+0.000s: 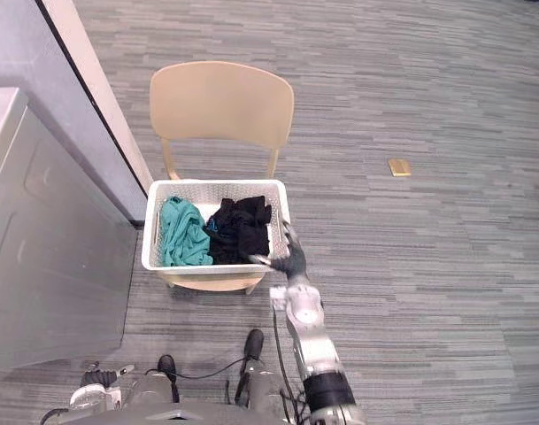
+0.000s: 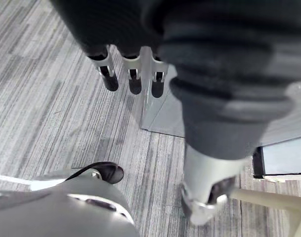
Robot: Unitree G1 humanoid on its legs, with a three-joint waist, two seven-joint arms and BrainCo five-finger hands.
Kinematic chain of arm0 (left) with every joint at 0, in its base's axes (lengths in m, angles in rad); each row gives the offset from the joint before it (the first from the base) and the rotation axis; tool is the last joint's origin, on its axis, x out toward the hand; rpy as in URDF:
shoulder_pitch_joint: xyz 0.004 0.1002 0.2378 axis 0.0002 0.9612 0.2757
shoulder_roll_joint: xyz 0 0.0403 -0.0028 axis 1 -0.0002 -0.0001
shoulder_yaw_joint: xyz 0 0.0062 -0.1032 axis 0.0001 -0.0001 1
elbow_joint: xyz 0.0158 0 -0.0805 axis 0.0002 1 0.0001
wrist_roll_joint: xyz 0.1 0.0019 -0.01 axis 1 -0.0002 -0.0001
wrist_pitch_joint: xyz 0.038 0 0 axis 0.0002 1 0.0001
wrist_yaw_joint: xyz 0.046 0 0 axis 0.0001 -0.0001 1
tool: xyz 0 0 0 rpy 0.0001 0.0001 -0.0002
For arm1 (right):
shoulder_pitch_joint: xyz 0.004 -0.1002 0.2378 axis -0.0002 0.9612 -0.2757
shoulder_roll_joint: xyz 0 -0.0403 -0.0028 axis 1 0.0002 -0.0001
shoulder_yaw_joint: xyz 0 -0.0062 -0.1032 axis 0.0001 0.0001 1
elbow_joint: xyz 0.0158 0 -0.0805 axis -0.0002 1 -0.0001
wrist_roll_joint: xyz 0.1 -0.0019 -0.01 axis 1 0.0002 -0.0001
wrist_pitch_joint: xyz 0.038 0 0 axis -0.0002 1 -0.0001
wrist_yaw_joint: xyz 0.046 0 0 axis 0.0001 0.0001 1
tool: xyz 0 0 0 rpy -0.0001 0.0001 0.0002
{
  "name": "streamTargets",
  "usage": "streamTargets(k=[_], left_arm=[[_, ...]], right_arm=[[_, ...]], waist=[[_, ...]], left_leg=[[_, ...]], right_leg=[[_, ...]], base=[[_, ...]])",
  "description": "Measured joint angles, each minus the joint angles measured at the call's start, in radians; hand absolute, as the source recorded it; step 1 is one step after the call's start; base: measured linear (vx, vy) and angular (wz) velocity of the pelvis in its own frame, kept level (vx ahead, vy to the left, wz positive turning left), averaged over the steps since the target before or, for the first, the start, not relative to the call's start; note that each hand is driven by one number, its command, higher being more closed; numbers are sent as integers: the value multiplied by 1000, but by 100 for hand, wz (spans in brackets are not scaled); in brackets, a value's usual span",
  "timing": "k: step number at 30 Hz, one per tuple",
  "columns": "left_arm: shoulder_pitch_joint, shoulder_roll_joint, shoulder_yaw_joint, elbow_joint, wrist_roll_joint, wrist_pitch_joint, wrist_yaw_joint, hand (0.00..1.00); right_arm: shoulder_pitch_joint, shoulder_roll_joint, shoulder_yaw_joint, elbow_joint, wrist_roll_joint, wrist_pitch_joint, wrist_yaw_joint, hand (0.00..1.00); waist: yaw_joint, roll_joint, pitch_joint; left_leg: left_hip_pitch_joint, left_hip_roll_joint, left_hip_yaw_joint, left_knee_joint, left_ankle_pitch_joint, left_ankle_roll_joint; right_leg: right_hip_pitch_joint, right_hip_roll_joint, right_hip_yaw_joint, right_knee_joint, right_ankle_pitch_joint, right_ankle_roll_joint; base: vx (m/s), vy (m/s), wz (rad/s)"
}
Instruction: Pick up the laundry basket with both hands and put the clothes into the washing machine.
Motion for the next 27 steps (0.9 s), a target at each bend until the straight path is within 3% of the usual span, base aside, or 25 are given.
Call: streamTargets(k=[4, 7, 9, 12, 18, 27], left_arm=[[-32, 9, -21, -2, 15, 0, 2, 0], [-41, 12, -63, -61, 13, -5, 5, 0], [-41, 16, -122, -108, 9, -18, 14, 0], [-40, 23, -181, -145, -9, -33, 23, 0], [-50, 52, -268, -159, -29, -64, 24, 0], [-65, 54, -318, -153, -87, -69, 44, 0]], right_arm=[[-319, -78, 129, 58, -99, -18, -9, 0], [-567, -151, 189, 233, -123, -28, -19, 0], [-728, -263, 257, 386, -137, -23, -21, 0], [-828, -361, 316, 487, -144, -9, -15, 0], [-915, -429, 345, 625, -173, -4, 11, 0], [-959, -436, 341, 756, -185, 22, 12, 0]], waist=[[27, 0, 70], [49, 7, 150], [78, 21, 198], [95, 39, 250], [116, 55, 273], [153, 77, 287]], left_leg=[[-74, -20, -15, 41, 0, 5], [-137, -29, -45, 91, -3, 11], [-196, -35, -73, 132, -6, 16], [-246, -42, -103, 175, -11, 24], [-349, -45, -121, 249, -24, 41], [-434, -39, -133, 297, -26, 44]], right_leg=[[-53, -16, -2, -11, 29, 3], [-78, -28, -21, -12, 43, 2], [-104, -33, -33, -8, 56, 1], [-122, -42, -54, 2, 59, 1], [-194, -49, -58, 29, 66, 0], [-248, -44, -67, 36, 81, -11]], base=[[-46, 52, 9], [-100, 52, 24], [-108, 59, 31], [-89, 86, 27], [-77, 80, 4], [-60, 48, 2]])
